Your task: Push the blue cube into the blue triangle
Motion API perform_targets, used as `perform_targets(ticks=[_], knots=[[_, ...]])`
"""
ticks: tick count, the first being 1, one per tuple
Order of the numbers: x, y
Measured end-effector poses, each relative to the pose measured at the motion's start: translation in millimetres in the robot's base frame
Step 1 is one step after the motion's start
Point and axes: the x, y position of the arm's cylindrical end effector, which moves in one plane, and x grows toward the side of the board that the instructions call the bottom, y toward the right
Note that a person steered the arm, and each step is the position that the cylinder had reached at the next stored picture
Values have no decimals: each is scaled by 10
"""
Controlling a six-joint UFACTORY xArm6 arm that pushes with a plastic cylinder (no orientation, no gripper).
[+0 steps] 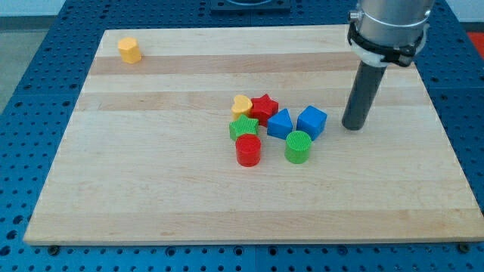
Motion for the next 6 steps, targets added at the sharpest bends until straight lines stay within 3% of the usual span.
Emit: perform_targets(ticks=[6], knots=[[54, -293]])
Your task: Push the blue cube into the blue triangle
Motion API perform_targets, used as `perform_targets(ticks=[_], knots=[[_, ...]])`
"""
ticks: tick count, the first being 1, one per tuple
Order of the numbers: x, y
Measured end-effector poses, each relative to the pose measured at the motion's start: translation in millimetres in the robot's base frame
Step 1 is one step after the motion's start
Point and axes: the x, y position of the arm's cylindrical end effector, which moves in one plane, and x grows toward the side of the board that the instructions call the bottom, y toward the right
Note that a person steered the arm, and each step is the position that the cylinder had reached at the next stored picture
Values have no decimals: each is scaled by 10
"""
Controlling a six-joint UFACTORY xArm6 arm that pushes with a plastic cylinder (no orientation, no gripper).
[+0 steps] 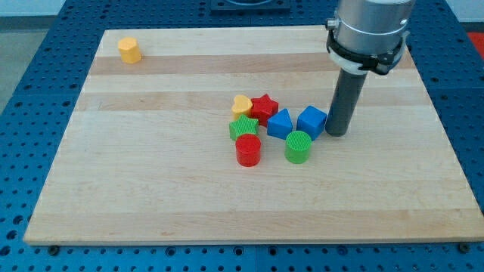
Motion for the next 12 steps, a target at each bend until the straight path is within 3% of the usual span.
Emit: perform_targets(ticks=[10, 12], knots=[[-9, -164], [-420, -157]])
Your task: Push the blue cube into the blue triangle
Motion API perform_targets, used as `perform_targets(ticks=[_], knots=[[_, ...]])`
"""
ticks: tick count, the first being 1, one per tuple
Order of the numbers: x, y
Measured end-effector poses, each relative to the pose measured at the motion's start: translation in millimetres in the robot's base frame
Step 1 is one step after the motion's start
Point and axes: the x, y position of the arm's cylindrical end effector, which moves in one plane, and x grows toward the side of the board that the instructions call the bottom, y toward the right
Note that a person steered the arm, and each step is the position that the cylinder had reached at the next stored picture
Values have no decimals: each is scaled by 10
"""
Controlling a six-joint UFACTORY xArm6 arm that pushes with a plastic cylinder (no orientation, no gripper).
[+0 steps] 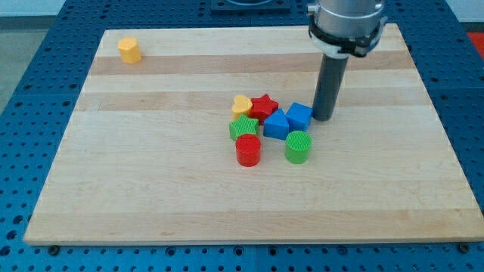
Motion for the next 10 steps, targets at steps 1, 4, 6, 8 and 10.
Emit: perform_targets(ticks=[1, 4, 6, 8, 10], knots=[[-302, 0], [-665, -178], [-660, -180], [-527, -180], [-369, -180]])
